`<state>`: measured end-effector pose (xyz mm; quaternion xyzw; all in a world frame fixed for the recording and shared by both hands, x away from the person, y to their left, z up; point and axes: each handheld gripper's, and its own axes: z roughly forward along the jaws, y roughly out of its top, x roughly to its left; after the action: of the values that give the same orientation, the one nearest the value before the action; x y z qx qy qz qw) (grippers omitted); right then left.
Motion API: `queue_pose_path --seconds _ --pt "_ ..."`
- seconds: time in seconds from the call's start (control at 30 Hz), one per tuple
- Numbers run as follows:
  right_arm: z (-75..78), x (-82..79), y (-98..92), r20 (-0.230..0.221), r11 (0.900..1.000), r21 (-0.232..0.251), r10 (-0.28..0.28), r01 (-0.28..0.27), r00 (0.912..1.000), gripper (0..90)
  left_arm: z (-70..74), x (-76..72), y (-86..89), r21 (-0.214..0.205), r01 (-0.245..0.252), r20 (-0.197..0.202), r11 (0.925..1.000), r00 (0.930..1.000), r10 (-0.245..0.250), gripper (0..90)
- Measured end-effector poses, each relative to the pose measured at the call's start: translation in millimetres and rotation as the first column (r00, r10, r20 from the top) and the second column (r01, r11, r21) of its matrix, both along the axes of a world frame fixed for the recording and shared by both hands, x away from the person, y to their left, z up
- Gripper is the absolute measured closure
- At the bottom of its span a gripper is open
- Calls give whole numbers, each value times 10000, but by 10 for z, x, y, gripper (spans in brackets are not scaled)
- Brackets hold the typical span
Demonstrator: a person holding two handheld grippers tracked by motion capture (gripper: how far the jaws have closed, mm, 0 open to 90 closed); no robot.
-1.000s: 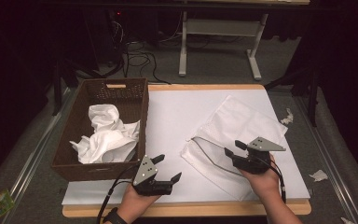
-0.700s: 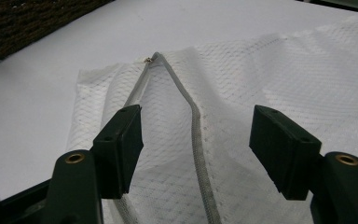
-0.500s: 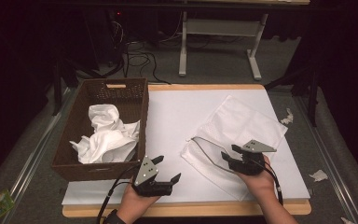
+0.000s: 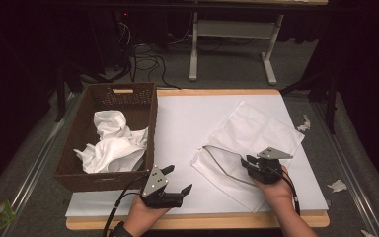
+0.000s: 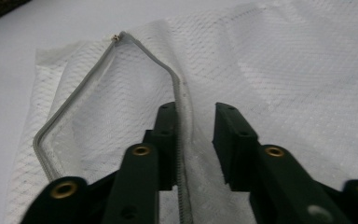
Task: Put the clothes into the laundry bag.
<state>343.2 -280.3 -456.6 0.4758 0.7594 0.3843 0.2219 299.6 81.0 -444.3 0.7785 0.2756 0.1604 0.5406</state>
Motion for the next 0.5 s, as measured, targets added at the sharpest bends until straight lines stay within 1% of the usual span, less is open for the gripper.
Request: queue_pose_path --seconds 0.03,0.07,0.1,0.13,0.2,0.27,0.3,0.4,0.43,0.47,0.5 --pt "12 -4 -24 2 9999 89 77 -77 10000 784 0 -2 -3 -5 -5 15 10000 10000 5 167" --pt "15 -9 -30 -9 9998 193 43 -43 10000 819 0 -5 -6 24 -41 81 10000 10000 41 168" --pt "21 -10 -46 13 9998 153 132 -132 9999 859 3 -11 -9 33 -51 131 10000 9999 51 167" --pt "23 -4 -55 72 9997 204 147 -149 9999 878 5 -16 -13 -10 -84 148 10000 9999 84 168" --pt "26 1 -59 3 9995 269 174 -174 9998 886 9 -31 -18 -16 -117 132 9999 9998 117 168" --pt "31 7 -63 -118 9993 341 136 -132 9998 887 6 -57 -23 -59 -14 78 10000 10000 14 167" --pt "32 18 -69 -111 9988 482 120 -114 9999 887 3 -68 -30 -65 50 92 10000 9999 -49 167" --pt "41 35 -76 -218 9980 636 -49 63 9998 889 4 -74 -43 38 382 286 9993 9989 -383 164" --pt "44 43 -83 -176 9979 647 -22 34 9998 891 11 -60 -47 -51 596 301 9982 9978 -594 164" --pt "52 45 -80 -257 9970 767 -96 116 9996 891 18 -44 -47 -148 738 347 9972 9967 -732 164" --pt "63 47 -76 -299 9958 892 -155 181 9994 892 24 -33 -46 -184 785 372 9967 9963 -778 164"
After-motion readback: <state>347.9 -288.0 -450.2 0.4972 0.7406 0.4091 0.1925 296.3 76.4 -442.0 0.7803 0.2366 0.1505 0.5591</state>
